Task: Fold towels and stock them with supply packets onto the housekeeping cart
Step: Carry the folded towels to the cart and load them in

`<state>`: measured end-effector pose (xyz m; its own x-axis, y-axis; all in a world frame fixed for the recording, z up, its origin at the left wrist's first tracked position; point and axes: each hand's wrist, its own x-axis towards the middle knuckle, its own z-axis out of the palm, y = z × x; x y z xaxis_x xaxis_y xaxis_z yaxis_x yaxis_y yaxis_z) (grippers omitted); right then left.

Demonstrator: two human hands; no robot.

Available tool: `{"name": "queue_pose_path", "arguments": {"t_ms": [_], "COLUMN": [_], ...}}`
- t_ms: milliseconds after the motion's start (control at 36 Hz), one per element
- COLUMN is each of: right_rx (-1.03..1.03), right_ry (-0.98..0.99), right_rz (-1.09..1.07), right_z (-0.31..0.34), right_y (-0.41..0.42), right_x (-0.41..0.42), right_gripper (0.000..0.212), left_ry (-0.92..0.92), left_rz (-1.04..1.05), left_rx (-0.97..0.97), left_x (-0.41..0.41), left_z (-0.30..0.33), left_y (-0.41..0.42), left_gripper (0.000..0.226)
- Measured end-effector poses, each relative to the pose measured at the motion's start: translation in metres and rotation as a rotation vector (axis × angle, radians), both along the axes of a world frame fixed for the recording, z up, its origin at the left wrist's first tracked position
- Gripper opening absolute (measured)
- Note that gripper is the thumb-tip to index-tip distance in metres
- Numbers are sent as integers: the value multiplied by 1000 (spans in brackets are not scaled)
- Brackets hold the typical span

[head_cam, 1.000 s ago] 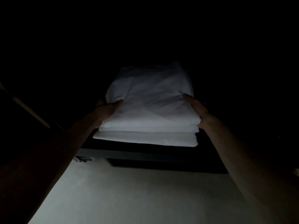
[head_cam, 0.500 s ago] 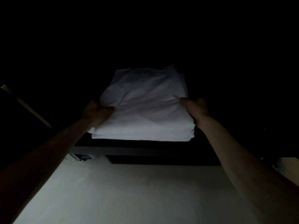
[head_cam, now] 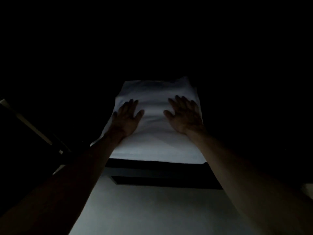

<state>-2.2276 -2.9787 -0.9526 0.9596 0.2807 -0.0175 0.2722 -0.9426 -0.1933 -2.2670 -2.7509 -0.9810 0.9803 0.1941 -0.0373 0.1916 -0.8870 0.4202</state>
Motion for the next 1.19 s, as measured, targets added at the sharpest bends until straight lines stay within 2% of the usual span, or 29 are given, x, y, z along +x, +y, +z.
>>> {"name": "queue_pose_path", "arguments": {"t_ms": [83, 194, 361, 472, 556, 667, 750, 944, 1028, 1139, 1194], "right_rx": [-7, 14, 4, 28, -10, -88, -77, 442, 515, 546, 583], "right_ry": [-28, 14, 26, 69, 104, 224, 374, 586, 623, 657, 680], "right_rz": [-120, -141, -91, -44, -41, -44, -40, -67, -43, -29, -10], "right_z": [0, 5, 8, 11, 16, 39, 68, 164, 215, 298, 348], "right_y": [3, 1, -4, -21, -31, -27, -13, 33, 43, 49, 50], "right_x": [3, 1, 0, -7, -14, -33, -52, -124, -156, -195, -212], "right_gripper": [69, 70, 68, 63, 61, 66, 68, 62, 56, 18, 15], "left_ry": [-25, -47, -322, -242, -177, 95, 267, 248, 239, 261, 260], "left_rz": [-24, -20, -1, -91, -170, -16, -7, 217, 254, 328, 378], "left_rx": [-5, -22, -49, 89, 59, -54, -196, -661, -821, -978, -1038], "left_x": [4, 1, -18, -41, -60, -92, -114, -166, -197, -240, -261], "left_z": [-4, -1, 9, 20, 26, 55, 82, 198, 267, 356, 403], "left_y": [3, 1, 3, 10, 12, 18, 21, 10, 4, 1, -1], "left_gripper": [65, 61, 44, 40, 30, 50, 43, 25, 31, 35, 35]}}
